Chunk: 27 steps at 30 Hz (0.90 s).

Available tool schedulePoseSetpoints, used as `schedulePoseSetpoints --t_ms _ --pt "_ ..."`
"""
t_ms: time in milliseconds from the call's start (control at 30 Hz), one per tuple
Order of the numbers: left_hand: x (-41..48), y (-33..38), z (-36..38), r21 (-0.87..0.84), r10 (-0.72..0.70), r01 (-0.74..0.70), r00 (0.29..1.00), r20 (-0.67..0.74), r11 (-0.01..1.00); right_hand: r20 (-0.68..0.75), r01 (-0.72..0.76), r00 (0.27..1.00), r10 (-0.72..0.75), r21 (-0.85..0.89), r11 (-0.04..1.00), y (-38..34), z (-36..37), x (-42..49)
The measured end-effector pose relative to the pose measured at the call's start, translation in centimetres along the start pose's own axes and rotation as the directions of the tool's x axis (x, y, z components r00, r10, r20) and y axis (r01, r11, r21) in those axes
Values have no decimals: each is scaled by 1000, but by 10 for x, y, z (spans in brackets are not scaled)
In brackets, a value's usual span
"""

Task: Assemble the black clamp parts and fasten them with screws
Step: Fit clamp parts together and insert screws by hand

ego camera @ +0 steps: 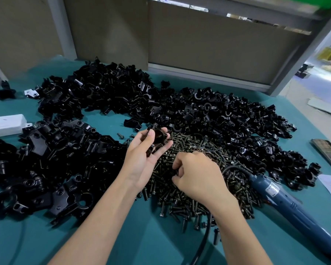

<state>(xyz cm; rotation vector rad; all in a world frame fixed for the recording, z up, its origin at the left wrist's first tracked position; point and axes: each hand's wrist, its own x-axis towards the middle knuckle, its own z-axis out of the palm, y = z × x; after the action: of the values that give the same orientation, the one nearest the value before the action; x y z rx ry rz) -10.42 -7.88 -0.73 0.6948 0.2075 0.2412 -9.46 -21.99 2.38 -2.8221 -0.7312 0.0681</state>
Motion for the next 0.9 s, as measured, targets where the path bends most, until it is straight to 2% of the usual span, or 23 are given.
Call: schedulePoseSetpoints --t_ms 67,167,300,400,500,667,767,900 --pt "0 -1 0 -15 -9 9 1000 6 1000 -8 -12 1000 14 193 981 5 -4 1" --pt "0 -1 0 -39 -23 24 1000 19 999 -124 38 992 23 468 883 16 -13 6" --pt "-1 -4 0 -4 -40 40 998 50 999 -326 140 943 65 566 812 24 -17 13" --pt "-2 -4 2 -9 -58 59 996 72 998 -398 177 910 119 630 756 26 -14 18" --pt "-3 -7 3 14 -69 69 996 64 998 -406 166 910 87 547 820 28 -7 21" --pt "2 -7 -1 8 -13 13 1000 9 1000 -199 77 979 32 516 853 32 0 16" --pt "2 -5 -3 9 2 -2 1000 8 1000 -90 41 996 -3 430 902 32 0 15" --pt "2 -7 -3 54 7 -7 1000 12 999 -110 18 994 12 265 964 21 9 18"
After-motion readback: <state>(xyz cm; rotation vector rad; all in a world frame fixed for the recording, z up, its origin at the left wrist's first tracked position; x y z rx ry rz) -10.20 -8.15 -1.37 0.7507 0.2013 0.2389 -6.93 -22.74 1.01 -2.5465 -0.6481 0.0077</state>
